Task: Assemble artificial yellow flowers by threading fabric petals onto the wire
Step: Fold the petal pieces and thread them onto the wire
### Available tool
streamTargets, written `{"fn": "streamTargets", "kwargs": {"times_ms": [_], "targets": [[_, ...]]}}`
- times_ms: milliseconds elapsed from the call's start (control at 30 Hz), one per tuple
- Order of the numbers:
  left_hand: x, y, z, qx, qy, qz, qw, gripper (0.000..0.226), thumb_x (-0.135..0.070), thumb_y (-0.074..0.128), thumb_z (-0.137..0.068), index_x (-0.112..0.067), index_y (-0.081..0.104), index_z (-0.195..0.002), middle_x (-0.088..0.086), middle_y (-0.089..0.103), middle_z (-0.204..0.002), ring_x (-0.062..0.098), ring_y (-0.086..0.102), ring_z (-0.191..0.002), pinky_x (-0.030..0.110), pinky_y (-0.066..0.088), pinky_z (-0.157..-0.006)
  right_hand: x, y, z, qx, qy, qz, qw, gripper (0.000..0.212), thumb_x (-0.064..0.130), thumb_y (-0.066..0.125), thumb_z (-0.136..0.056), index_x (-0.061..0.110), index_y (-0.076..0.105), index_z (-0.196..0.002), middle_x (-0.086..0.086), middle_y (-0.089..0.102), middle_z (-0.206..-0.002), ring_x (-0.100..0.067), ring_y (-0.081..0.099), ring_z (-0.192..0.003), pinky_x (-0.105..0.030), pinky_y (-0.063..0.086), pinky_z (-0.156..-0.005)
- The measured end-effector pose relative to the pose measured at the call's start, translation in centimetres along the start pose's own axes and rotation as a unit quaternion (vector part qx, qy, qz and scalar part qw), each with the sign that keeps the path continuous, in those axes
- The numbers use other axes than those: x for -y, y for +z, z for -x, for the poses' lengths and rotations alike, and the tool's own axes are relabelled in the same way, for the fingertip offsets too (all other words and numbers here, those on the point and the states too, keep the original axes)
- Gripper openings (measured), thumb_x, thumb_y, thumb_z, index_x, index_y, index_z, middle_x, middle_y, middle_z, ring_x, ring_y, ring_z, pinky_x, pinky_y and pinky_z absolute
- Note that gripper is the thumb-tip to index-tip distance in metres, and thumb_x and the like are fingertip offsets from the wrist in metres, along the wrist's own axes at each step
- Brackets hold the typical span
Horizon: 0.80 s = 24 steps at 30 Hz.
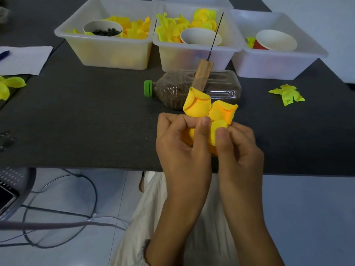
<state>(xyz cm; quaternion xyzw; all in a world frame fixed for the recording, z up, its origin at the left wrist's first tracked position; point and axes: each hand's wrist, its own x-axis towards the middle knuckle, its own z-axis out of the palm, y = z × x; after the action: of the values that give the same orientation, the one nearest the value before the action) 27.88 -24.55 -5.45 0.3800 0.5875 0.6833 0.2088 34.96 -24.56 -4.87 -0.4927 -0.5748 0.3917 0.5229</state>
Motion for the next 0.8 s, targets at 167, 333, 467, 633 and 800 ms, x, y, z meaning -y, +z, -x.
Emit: {"fn": "streamTargets", "kwargs": {"times_ms": [167, 333, 467, 633, 800], "targets": [[0.12, 0.12, 0.19, -0.006, 0.036, -0.021, 0.999, 0.015, -0.019, 0.068, -0.092, -0.012, 0.066, -0.079, 0.001, 0.052, -0.088, 0.009, 0.054, -0.08, 0.011, 0.04, -0.068, 0.2, -0.79, -0.46, 0.018, 0.042, 0.03, 0.999, 0.02, 0.032, 0.062, -0.085, 0.024, 0.068, -0.103, 0.004, 0.059, -0.115, -0.009, 0.062, -0.101, -0.026, 0.056, -0.081], [0.16, 0.13, 0.16, -0.013, 0.054, -0.038, 0.998, 0.016, -0.024, 0.066, -0.092, -0.015, 0.065, -0.079, 0.0, 0.052, -0.088, 0.009, 0.053, -0.082, 0.011, 0.04, -0.069, 0.4, -1.07, -0.54, 0.02, 0.045, 0.055, 0.997, 0.02, 0.034, 0.066, -0.08, 0.022, 0.069, -0.096, 0.003, 0.056, -0.112, -0.018, 0.06, -0.105, -0.04, 0.055, -0.085], [0.25, 0.08, 0.15, -0.012, 0.053, -0.035, 0.998, 0.015, -0.022, 0.066, -0.092, -0.013, 0.065, -0.079, 0.001, 0.052, -0.088, 0.006, 0.052, -0.081, 0.01, 0.039, -0.069, 0.51, -1.0, -0.5, 0.02, 0.036, 0.064, 0.997, 0.019, 0.042, 0.063, -0.075, 0.03, 0.067, -0.09, 0.004, 0.054, -0.11, -0.024, 0.058, -0.106, -0.045, 0.054, -0.085], [0.34, 0.15, 0.07, -0.009, 0.037, -0.027, 0.999, 0.015, -0.019, 0.066, -0.092, -0.011, 0.065, -0.079, 0.003, 0.052, -0.087, 0.003, 0.051, -0.08, 0.01, 0.04, -0.068, 0.09, -0.85, -0.36, 0.012, 0.034, 0.085, 0.996, 0.015, 0.046, 0.057, -0.079, 0.035, 0.061, -0.089, 0.003, 0.053, -0.108, -0.021, 0.057, -0.105, -0.043, 0.053, -0.086], [0.29, 0.25, 0.17, 0.0, 0.01, -0.023, 1.0, 0.015, -0.016, 0.067, -0.092, -0.009, 0.066, -0.078, 0.005, 0.053, -0.087, 0.003, 0.052, -0.078, 0.01, 0.04, -0.067, -0.12, -0.85, -0.5, 0.007, 0.024, 0.11, 0.994, 0.027, 0.049, 0.048, -0.08, 0.026, 0.061, -0.086, 0.004, 0.051, -0.096, -0.018, 0.055, -0.096, -0.012, 0.044, -0.072]]}}
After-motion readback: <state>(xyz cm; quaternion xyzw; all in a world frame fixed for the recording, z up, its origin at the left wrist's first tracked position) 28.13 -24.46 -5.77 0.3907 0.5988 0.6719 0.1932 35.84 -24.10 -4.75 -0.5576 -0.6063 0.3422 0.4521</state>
